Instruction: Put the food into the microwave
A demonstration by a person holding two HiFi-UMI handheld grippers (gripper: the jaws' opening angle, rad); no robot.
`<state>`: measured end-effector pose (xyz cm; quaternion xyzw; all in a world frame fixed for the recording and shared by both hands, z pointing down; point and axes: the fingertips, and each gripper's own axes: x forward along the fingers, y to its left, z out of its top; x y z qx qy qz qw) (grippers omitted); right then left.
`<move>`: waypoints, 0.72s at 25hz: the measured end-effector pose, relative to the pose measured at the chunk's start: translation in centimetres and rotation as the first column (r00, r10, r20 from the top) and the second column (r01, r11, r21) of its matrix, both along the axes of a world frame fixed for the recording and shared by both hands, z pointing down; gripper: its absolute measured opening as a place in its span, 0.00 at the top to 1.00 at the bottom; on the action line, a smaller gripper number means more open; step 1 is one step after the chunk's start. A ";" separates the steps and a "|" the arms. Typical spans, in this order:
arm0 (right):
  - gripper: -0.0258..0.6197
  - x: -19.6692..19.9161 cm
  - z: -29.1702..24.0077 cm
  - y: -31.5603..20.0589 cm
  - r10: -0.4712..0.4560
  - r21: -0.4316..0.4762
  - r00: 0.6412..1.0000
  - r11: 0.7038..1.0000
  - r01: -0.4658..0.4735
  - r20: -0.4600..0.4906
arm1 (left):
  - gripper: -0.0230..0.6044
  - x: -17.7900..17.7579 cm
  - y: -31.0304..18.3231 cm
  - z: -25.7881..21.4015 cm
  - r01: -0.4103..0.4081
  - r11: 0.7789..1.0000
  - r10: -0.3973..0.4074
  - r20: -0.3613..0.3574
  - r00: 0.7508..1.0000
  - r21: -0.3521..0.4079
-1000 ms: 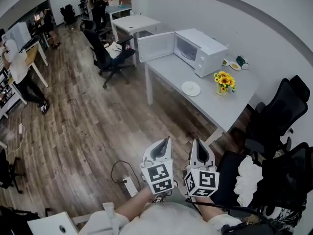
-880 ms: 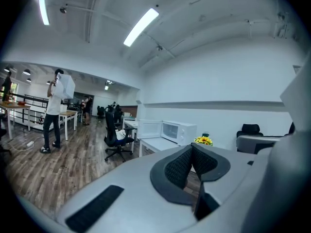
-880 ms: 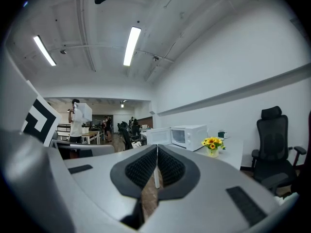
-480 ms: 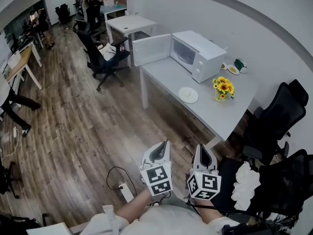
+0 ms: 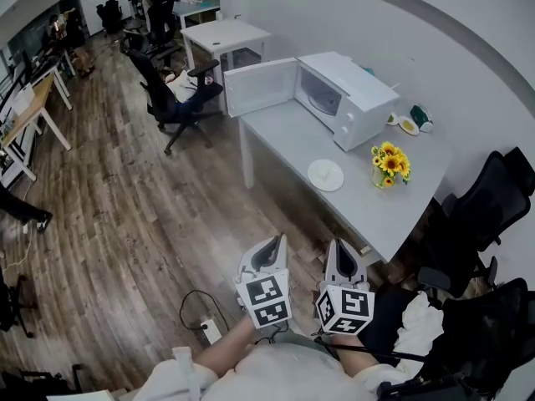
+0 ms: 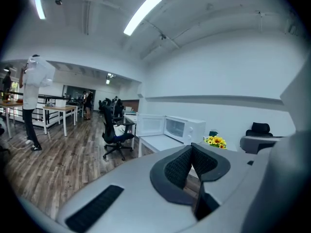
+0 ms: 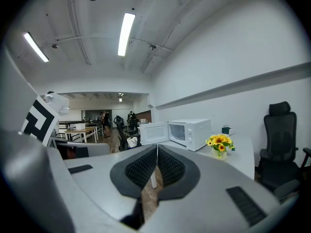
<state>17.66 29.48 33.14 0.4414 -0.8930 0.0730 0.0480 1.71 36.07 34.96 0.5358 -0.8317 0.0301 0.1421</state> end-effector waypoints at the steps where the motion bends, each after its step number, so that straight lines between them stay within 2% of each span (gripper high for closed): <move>1: 0.93 -0.4 -0.1 -0.7 -0.004 0.001 1.000 1.000 0.004 0.003 | 0.31 -0.4 -0.6 -0.2 0.005 1.000 -0.005 0.004 1.000 0.002; 8: 0.93 -3.2 -0.4 -4.5 -0.050 -0.004 0.999 0.999 0.051 0.005 | 0.31 -2.9 -3.8 -0.1 0.033 0.999 -0.032 0.002 0.999 -0.021; 18: 0.93 -6.4 0.2 -10.5 -0.104 -0.013 0.994 0.994 0.104 0.028 | 0.31 -5.0 -9.4 -0.5 0.067 0.998 -0.067 0.032 0.997 -0.015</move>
